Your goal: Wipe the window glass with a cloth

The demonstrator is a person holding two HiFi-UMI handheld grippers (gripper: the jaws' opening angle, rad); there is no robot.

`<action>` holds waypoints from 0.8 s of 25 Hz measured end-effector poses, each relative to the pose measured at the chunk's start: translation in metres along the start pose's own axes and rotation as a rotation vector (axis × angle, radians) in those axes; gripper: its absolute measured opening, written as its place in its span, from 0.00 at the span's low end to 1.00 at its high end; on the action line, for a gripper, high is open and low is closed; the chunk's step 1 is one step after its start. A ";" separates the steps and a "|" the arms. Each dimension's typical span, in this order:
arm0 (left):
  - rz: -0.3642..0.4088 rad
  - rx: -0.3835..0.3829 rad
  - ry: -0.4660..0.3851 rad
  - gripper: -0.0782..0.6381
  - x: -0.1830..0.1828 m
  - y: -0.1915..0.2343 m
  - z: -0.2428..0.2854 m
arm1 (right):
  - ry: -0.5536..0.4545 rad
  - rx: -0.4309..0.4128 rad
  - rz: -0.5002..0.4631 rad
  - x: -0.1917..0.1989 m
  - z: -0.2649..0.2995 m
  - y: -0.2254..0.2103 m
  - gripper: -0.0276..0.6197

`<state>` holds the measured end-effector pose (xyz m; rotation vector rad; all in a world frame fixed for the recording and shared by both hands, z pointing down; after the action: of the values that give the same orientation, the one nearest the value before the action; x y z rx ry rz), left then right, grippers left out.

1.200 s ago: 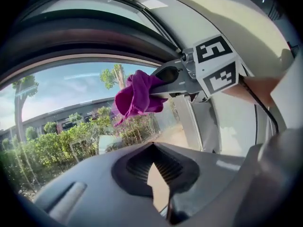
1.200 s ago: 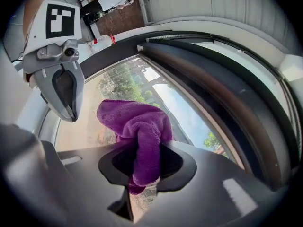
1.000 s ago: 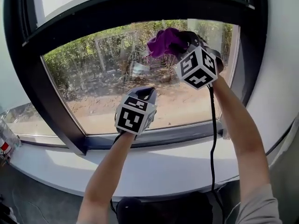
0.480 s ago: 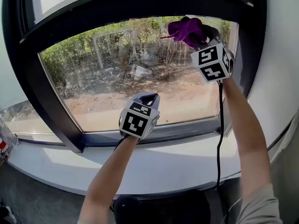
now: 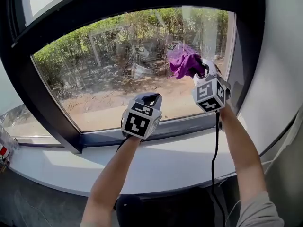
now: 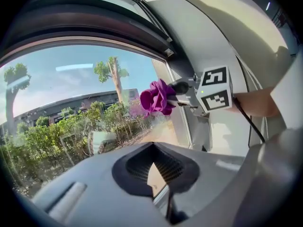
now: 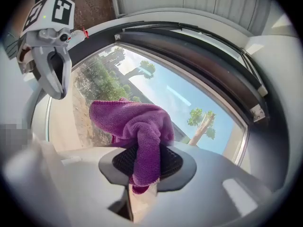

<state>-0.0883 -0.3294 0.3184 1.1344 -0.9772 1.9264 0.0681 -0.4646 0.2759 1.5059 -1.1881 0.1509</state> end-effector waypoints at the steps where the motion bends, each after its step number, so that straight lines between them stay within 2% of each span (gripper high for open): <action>1: -0.003 0.000 0.001 0.11 0.001 0.000 0.001 | 0.010 -0.010 0.002 0.008 -0.003 0.008 0.22; 9: -0.025 0.029 0.034 0.11 0.021 -0.014 0.011 | 0.155 -0.116 0.016 0.082 -0.036 0.083 0.22; 15: -0.034 0.039 0.038 0.11 0.028 -0.022 0.020 | 0.246 -0.188 0.034 0.121 -0.051 0.126 0.22; 20: -0.032 0.050 0.049 0.11 0.036 -0.028 0.027 | 0.304 -0.249 -0.065 0.157 -0.061 0.160 0.22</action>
<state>-0.0680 -0.3323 0.3675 1.1189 -0.8841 1.9531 0.0575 -0.4800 0.5077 1.2505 -0.8796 0.1746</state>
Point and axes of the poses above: the fingertips, and each gripper's own axes: z forward along the fingers, y to its left, x out of its underside, the point moved 9 cm from there along -z, backward along the fingers, and after that the axes turned 15 degrees about x, right-handed, at the moved point
